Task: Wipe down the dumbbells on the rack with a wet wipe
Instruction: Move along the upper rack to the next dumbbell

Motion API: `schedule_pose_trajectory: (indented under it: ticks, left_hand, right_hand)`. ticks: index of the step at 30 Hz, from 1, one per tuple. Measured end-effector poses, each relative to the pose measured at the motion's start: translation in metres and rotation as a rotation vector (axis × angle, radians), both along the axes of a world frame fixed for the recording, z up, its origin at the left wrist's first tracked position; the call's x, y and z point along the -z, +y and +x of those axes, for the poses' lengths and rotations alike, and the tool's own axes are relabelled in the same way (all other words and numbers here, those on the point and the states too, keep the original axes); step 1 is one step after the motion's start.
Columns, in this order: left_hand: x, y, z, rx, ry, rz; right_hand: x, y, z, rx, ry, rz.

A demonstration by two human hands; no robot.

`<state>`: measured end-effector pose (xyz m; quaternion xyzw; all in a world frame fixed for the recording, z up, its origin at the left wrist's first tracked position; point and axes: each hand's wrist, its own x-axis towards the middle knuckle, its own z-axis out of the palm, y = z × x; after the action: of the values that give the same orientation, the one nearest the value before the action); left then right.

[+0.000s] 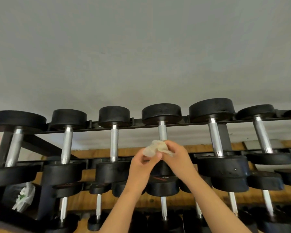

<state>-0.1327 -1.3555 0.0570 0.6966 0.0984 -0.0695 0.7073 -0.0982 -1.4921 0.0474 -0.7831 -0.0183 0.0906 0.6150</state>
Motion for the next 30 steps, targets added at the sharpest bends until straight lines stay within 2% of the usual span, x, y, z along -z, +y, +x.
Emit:
schedule_pose_trajectory:
  ticks: [6, 11, 14, 19, 24, 30]
  left_hand:
    - [0.015, 0.032, 0.017, -0.112, 0.042, 0.017]
    - [0.028, 0.047, 0.042, -0.120, 0.147, -0.010]
    - [0.034, 0.047, 0.068, -0.049, 0.160, 0.016]
    - [0.035, 0.024, 0.114, 0.065, 0.189, -0.003]
    - [0.047, -0.012, 0.138, 0.000, 0.303, -0.139]
    - [0.063, -0.028, 0.140, -0.148, 0.410, -0.162]
  right_hand:
    - [0.019, 0.007, -0.006, -0.009, -0.055, -0.177]
    - [0.048, 0.002, -0.009, 0.291, -0.088, -0.463]
    - [0.052, 0.010, -0.008, 0.464, -0.100, -0.472]
    - [0.055, 0.008, -0.010, 0.402, -0.167, -0.532]
    - [0.058, 0.008, -0.009, 0.414, -0.181, -0.567]
    - [0.058, 0.010, -0.008, 0.429, -0.194, -0.592]
